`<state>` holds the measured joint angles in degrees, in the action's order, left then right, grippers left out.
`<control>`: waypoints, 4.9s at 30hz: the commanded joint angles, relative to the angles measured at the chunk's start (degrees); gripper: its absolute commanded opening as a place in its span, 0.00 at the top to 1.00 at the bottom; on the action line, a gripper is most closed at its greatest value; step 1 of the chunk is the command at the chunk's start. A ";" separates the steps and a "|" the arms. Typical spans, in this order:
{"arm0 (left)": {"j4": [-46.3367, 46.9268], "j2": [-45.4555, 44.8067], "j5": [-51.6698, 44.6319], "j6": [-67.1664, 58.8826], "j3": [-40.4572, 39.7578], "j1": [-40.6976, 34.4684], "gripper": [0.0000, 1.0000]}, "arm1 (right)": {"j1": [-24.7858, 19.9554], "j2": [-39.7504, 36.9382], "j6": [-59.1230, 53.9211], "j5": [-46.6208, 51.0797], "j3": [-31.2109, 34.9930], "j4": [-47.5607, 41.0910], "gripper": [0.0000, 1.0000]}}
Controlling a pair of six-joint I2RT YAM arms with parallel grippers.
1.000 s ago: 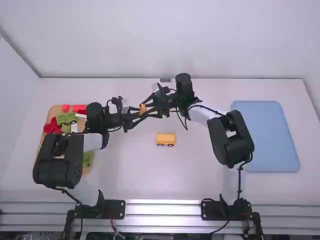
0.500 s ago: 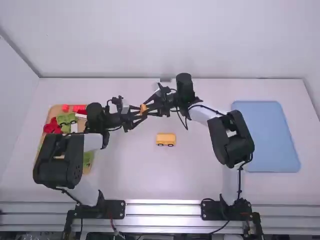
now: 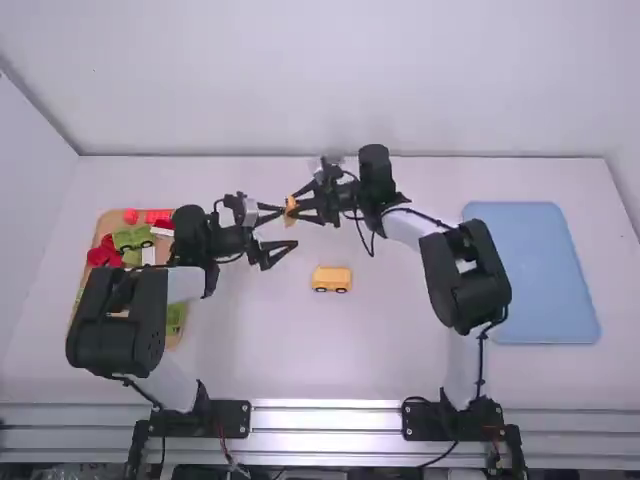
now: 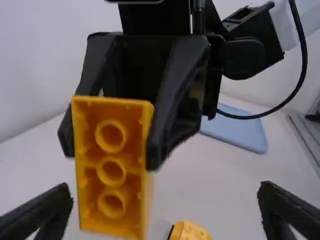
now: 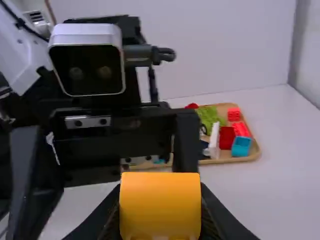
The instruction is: Assemble lego blocks to make yellow taxi
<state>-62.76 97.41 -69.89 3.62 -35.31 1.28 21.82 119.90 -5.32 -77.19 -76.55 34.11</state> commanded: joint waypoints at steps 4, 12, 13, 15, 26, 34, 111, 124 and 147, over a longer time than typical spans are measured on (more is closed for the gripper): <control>0.48 0.17 -1.03 -0.85 -0.72 -0.11 0.01 | -2.62 0.76 1.68 3.50 -1.49 -0.94 0.95; 8.61 0.17 5.55 -5.53 -0.68 0.37 0.01 | -4.42 0.74 1.64 15.89 -1.49 -7.58 0.98; 10.54 0.17 8.31 -5.57 -0.68 0.15 0.01 | -4.83 0.55 1.55 18.29 -1.49 -9.33 1.00; 13.00 0.17 12.02 -5.62 -0.68 0.11 0.01 | -5.46 -0.22 0.48 22.58 -1.49 -13.33 1.00; 15.80 0.15 20.06 -9.05 -0.68 1.25 0.01 | -2.60 -10.40 -12.59 62.20 -1.49 -46.25 1.00; 15.87 0.15 24.46 -9.44 -0.68 2.56 0.01 | -0.02 -10.82 -20.35 80.72 -1.49 -72.35 1.00; 17.49 0.15 30.36 -9.46 -0.68 2.91 0.01 | -19.65 -15.93 -59.23 38.03 20.94 -51.25 0.01; 17.03 0.15 30.51 -9.46 -0.68 2.80 0.01 | -20.41 -15.26 -70.27 25.09 29.53 -42.95 0.01; 17.03 0.15 30.32 -9.44 -0.68 2.82 0.01 | -25.92 0.68 -75.97 15.96 26.71 -38.38 0.17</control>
<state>-45.63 97.41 -39.11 -5.43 -35.29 3.75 -4.19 118.98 -80.27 -60.95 -49.12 -4.19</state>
